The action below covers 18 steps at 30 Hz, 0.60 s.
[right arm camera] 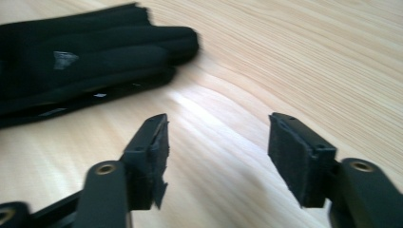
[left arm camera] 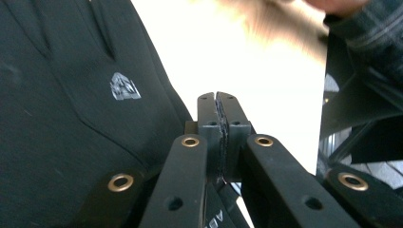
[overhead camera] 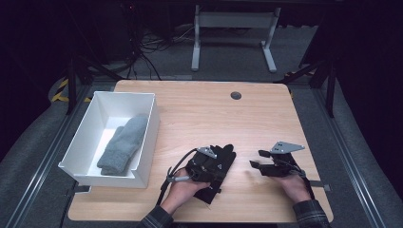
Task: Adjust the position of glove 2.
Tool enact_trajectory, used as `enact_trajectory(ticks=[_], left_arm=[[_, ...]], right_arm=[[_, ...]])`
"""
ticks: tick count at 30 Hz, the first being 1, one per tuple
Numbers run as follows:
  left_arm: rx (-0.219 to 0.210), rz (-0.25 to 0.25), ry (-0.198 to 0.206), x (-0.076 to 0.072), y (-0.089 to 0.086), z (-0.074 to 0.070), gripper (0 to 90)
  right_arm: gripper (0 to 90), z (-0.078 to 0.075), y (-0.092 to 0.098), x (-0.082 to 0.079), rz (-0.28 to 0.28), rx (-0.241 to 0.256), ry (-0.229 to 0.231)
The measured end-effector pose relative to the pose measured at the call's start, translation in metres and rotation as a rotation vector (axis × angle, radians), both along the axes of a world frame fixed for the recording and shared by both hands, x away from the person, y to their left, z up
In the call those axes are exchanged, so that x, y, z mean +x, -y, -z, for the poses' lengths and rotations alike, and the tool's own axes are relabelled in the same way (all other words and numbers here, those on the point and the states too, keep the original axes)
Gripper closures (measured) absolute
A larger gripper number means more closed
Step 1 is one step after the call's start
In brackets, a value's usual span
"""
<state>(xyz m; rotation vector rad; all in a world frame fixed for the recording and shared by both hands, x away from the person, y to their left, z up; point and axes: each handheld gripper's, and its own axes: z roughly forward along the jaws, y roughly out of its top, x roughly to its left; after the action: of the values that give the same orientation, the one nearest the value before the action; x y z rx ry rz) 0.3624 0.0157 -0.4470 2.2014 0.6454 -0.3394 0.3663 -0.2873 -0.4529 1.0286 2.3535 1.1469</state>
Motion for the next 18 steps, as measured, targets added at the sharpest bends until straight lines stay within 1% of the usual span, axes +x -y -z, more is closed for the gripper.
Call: enact_trajectory(ticks=[3,4,5,6,7,9,12,15,18], left_arm=[[0.056,-0.002,0.014,-0.004,-0.001,0.002,89.6],[0.063,0.005,0.017,-0.005,-0.002,0.003,89.7],[0.063,0.005,0.017,-0.005,-0.002,0.003,89.7],[0.082,0.001,0.026,-0.006,-0.004,0.002,89.7],[0.098,-0.001,0.039,-0.007,-0.006,0.002,89.7],[0.135,-0.007,0.066,-0.008,-0.010,0.000,89.8],[0.160,-0.017,0.082,-0.009,-0.016,-0.001,89.8],[0.184,-0.028,0.095,-0.008,-0.024,-0.001,89.8],[0.210,-0.051,0.110,-0.007,-0.033,-0.003,89.8]], right_arm=[[33.1,0.003,0.005,0.003,0.034,-0.026,0.007],[32.3,0.003,0.006,0.004,0.042,-0.036,0.007],[32.3,0.003,0.006,0.004,0.042,-0.036,0.007],[31.6,0.004,0.006,0.005,0.050,-0.038,0.005],[28.9,0.006,0.007,0.006,0.058,-0.052,0.009],[27.9,0.007,0.007,0.007,0.066,-0.074,0.016],[27.0,0.009,0.007,0.008,0.076,-0.090,0.013],[27.0,0.009,0.007,0.009,0.085,-0.094,0.009],[26.3,0.010,0.007,0.010,0.087,-0.097,0.005]])
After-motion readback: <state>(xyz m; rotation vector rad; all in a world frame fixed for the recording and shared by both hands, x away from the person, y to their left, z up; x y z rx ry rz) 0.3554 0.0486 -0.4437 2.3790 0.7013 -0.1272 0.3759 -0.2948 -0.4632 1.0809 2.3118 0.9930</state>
